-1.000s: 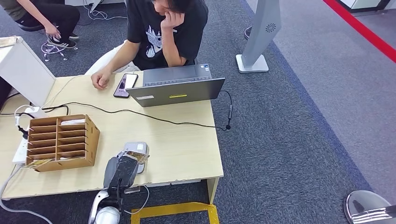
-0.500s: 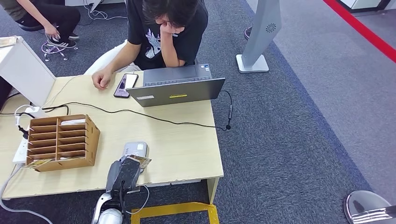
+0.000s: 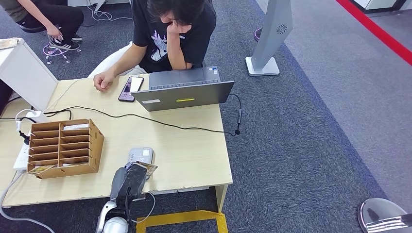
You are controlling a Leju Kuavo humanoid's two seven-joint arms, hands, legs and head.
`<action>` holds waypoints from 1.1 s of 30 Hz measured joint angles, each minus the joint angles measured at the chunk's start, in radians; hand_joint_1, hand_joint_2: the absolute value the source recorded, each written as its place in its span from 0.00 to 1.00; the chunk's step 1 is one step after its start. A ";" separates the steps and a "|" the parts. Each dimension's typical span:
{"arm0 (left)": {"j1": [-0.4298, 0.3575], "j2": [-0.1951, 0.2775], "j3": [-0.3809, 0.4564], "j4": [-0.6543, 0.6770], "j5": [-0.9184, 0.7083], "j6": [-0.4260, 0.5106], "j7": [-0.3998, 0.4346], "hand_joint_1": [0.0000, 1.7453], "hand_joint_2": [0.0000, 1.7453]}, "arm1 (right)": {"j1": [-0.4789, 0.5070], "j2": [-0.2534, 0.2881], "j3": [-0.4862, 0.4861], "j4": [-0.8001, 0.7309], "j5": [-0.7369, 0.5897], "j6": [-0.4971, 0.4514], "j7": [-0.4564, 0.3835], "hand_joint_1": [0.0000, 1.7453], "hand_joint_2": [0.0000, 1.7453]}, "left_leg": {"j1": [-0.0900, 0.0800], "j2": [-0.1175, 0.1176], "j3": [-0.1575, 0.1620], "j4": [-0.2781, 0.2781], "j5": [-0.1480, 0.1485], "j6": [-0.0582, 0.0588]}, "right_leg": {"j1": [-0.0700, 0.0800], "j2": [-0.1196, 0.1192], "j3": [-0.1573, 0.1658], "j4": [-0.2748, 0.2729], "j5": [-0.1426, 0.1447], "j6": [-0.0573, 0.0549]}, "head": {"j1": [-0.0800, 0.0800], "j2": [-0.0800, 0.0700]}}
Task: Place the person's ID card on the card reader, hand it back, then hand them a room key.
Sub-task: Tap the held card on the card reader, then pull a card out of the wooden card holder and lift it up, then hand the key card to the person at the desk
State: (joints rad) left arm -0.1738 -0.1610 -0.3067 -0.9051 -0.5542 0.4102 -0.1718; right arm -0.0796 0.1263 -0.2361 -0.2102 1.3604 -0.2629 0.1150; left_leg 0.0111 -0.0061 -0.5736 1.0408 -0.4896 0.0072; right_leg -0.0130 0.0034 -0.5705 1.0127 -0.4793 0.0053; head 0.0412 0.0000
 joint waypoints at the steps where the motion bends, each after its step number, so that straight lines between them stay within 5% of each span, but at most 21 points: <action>1: -0.002 0.000 0.001 0.009 -0.020 0.010 0.012 1.00 1.00 | 0.000 0.000 0.000 0.000 -0.001 -0.001 0.000 0.00 1.00 | 0.000 0.000 0.000 0.000 0.000 0.000 | 0.000 0.000 0.000 0.000 0.000 0.000 | 0.000 0.000; 7: 0.005 0.016 0.007 0.030 -0.228 0.059 0.174 1.00 1.00 | 0.006 0.000 -0.003 0.000 -0.016 -0.009 0.006 0.00 1.00 | 0.000 0.000 0.001 -0.001 0.000 0.000 | 0.000 0.000 0.001 0.000 0.000 0.000 | 0.000 0.000; 12: 0.138 0.134 -0.009 -0.238 -0.745 0.041 0.399 1.00 1.00 | 0.037 -0.001 -0.035 0.002 -0.060 -0.038 -0.005 0.00 1.00 | 0.001 0.005 0.002 -0.001 -0.001 -0.001 | 0.001 0.005 -0.001 0.001 -0.001 -0.001 | -0.001 0.000; 21: 0.185 0.174 0.000 -0.344 -0.774 0.032 0.408 1.00 1.00 | 0.047 -0.002 -0.046 0.003 -0.063 -0.043 -0.006 0.00 1.00 | 0.001 0.003 0.000 -0.001 -0.001 -0.002 | 0.001 0.003 -0.002 0.001 -0.001 -0.001 | -0.001 0.000; 33: 0.302 0.258 0.078 -0.696 -0.858 0.075 0.404 1.00 1.00 | 0.052 -0.002 -0.077 0.007 -0.067 -0.046 -0.006 0.00 1.00 | 0.001 0.003 0.000 -0.001 -0.001 -0.001 | 0.001 0.002 -0.001 0.001 -0.001 -0.001 | -0.001 0.000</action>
State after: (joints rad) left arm 0.1280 0.0969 -0.2288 -1.6010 -1.4121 0.4853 0.2326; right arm -0.0271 0.1244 -0.3134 -0.2036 1.2936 -0.3090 0.1095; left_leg 0.0119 -0.0035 -0.5738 1.0396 -0.4904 0.0061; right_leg -0.0123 0.0057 -0.5720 1.0135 -0.4803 0.0045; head 0.0399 0.0000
